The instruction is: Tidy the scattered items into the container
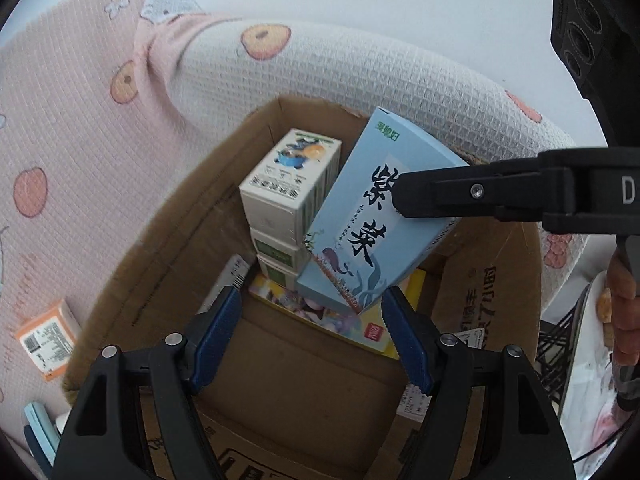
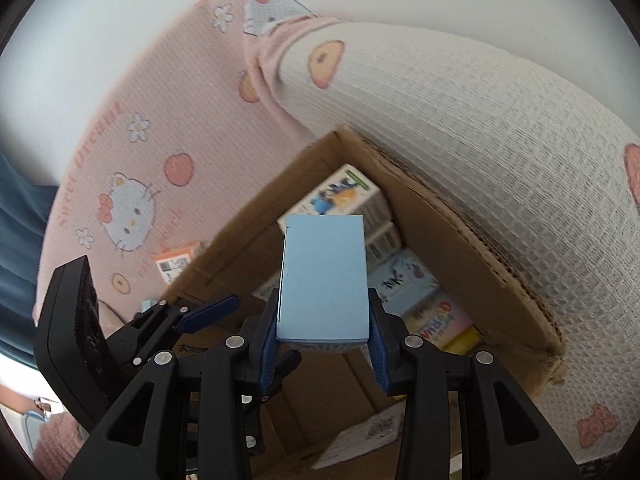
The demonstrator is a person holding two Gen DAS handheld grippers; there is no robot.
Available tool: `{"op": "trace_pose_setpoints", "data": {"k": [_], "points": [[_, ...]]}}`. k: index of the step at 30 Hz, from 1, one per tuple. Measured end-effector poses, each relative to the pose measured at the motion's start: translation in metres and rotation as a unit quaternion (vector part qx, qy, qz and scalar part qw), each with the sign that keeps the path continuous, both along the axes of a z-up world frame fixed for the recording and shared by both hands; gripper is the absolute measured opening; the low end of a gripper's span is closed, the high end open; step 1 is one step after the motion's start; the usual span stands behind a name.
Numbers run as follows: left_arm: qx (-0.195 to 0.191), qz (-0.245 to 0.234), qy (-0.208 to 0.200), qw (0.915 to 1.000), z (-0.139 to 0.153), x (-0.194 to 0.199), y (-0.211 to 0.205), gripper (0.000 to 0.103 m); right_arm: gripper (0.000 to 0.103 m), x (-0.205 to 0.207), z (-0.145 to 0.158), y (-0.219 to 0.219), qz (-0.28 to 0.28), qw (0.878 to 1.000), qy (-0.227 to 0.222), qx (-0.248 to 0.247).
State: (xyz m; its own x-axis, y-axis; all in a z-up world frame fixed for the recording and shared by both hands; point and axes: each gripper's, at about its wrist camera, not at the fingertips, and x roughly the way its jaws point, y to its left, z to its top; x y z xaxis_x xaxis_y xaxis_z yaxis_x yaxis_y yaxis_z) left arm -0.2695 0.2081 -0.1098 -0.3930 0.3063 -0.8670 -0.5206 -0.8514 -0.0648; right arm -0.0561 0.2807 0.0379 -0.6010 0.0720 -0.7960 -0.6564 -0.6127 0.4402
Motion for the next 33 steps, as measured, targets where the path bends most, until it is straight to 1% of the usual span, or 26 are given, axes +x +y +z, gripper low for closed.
{"op": "trace_pose_setpoints", "data": {"k": [2, 5, 7, 10, 12, 14, 16, 18, 20, 22, 23, 24, 25, 26, 29, 33], "points": [[-0.002, 0.001, -0.011, 0.9999, -0.005, -0.002, 0.005, 0.076, 0.036, -0.002, -0.007, 0.002, 0.001, 1.000, -0.025, -0.002], [0.007, -0.001, -0.027, 0.9996, -0.013, -0.004, 0.010, 0.076, 0.036, -0.007, -0.021, 0.008, 0.005, 0.999, -0.043, -0.025], [0.013, -0.006, -0.040, 0.9991, -0.016, -0.005, 0.011, 0.076, 0.036, -0.012, -0.029, 0.013, 0.009, 0.998, -0.050, -0.044], [0.005, -0.001, -0.045, 0.9990, -0.019, -0.009, 0.012, 0.076, 0.036, -0.021, -0.041, 0.017, 0.017, 0.996, -0.056, -0.070], [0.006, 0.005, -0.053, 0.9986, -0.022, -0.013, 0.013, 0.074, 0.036, -0.028, -0.046, 0.019, 0.027, 0.995, -0.059, -0.080], [0.006, 0.010, -0.067, 0.9977, -0.025, -0.020, 0.014, 0.070, 0.036, -0.034, -0.048, 0.020, 0.035, 0.994, -0.064, -0.077], [0.000, 0.006, -0.087, 0.9962, -0.032, -0.024, 0.018, 0.069, 0.036, -0.036, -0.048, 0.022, 0.041, 0.995, -0.062, -0.068], [-0.008, 0.008, -0.096, 0.9953, -0.038, -0.026, 0.020, 0.068, 0.036, -0.039, -0.047, 0.026, 0.050, 0.995, -0.066, -0.055], [-0.005, 0.009, -0.108, 0.9941, -0.042, -0.028, 0.022, 0.062, 0.036, -0.040, -0.051, 0.030, 0.054, 0.995, -0.067, -0.059], [-0.017, 0.033, -0.118, 0.9924, -0.046, -0.033, 0.020, 0.059, 0.036, -0.038, -0.057, 0.035, 0.054, 0.993, -0.063, -0.079], [-0.020, 0.054, -0.131, 0.9897, -0.049, -0.037, 0.018, 0.056, 0.036, -0.037, -0.059, 0.037, 0.052, 0.993, -0.058, -0.086], [-0.007, 0.067, -0.151, 0.9862, -0.052, -0.040, 0.016, 0.053, 0.036, -0.036, -0.060, 0.039, 0.052, 0.993, -0.053, -0.091], [0.009, 0.071, -0.171, 0.9826, -0.054, -0.043, 0.015, 0.048, 0.036, -0.035, -0.060, 0.040, 0.052, 0.993, -0.052, -0.090], [0.016, 0.076, -0.184, 0.9798, -0.056, -0.045, 0.016, 0.046, 0.036, -0.035, -0.059, 0.040, 0.053, 0.993, -0.052, -0.087], [0.018, 0.081, -0.187, 0.9788, -0.058, -0.048, 0.020, 0.045, 0.037, -0.037, -0.057, 0.041, 0.050, 0.994, -0.064, -0.068], [0.017, 0.089, -0.195, 0.9766, -0.062, -0.048, 0.025, 0.045, 0.043, -0.039, -0.058, 0.044, 0.043, 0.993, -0.089, -0.061]]}}
